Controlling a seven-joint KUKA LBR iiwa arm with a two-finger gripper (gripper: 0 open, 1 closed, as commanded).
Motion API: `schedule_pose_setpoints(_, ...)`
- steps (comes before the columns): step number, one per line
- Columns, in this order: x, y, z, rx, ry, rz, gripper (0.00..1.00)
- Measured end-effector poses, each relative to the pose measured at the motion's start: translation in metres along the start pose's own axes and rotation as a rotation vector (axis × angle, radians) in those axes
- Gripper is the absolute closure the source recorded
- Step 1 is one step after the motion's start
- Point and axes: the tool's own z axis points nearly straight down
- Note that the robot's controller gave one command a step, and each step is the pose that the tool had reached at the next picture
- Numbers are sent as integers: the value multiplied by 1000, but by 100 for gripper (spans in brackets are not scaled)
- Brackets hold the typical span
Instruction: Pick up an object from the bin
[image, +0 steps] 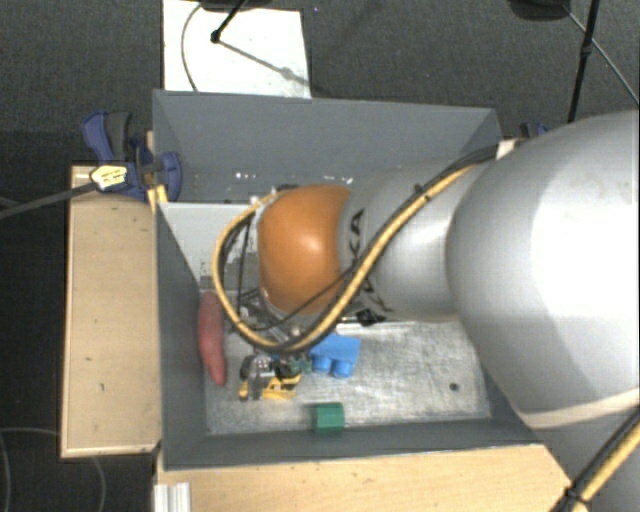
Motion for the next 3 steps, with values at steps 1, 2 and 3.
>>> schedule_pose_setpoints(1,4,-10,6,-1,-2,252,0)
schedule_pose_setpoints(2,8,-12,7,-1,-1,255,0)
schedule_pose_setpoints(3,9,-14,17,-5,7,364,100)
